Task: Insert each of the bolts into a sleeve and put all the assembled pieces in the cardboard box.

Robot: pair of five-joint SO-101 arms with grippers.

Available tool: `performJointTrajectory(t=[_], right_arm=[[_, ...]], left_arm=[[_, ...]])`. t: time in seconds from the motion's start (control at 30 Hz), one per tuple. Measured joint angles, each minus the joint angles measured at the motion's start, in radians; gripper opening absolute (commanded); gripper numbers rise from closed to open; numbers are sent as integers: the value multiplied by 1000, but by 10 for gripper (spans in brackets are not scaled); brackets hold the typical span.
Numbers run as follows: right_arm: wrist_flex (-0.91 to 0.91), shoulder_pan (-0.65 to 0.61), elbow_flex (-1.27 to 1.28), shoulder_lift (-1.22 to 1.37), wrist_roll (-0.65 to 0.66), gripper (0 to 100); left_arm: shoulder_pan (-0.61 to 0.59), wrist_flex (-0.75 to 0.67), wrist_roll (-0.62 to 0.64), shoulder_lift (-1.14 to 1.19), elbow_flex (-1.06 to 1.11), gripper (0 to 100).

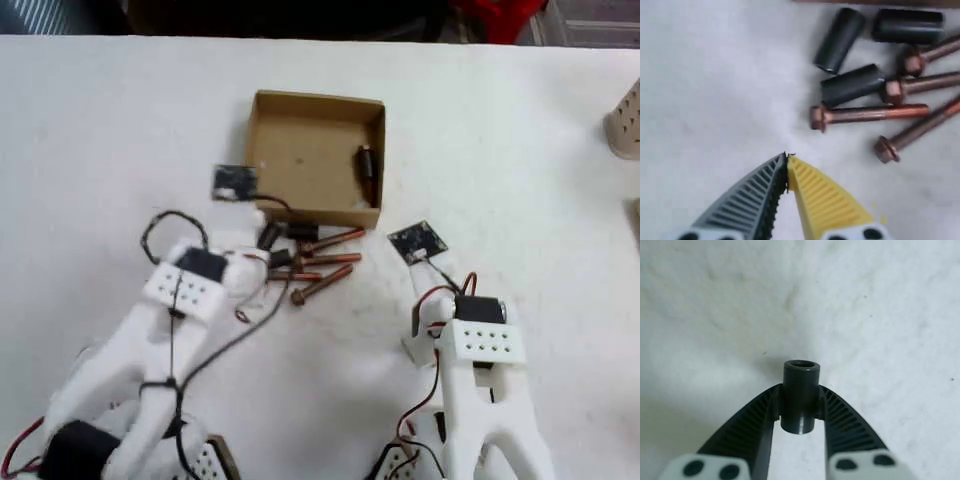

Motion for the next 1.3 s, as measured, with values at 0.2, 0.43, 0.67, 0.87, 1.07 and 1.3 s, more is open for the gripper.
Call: performJointTrajectory(t=[0.2, 0.43, 0.67, 0.87, 1.07, 1.3], right_arm=[[0, 0, 0, 0, 0, 17], [0, 0, 0, 0, 0, 17], [0, 0, 0, 0, 0, 17], [0, 0, 0, 0, 0, 17], [0, 0, 0, 0, 0, 17], [0, 0, 0, 0, 0, 17]], left_arm=[[107, -187, 0, -106, 152, 24], [206, -322, 0, 12, 169, 24], [147, -325, 0, 299, 21, 24], [34, -290, 5, 399, -97, 24], [-135, -282, 51, 390, -109, 25], [-269, -282, 95, 330, -109, 28]])
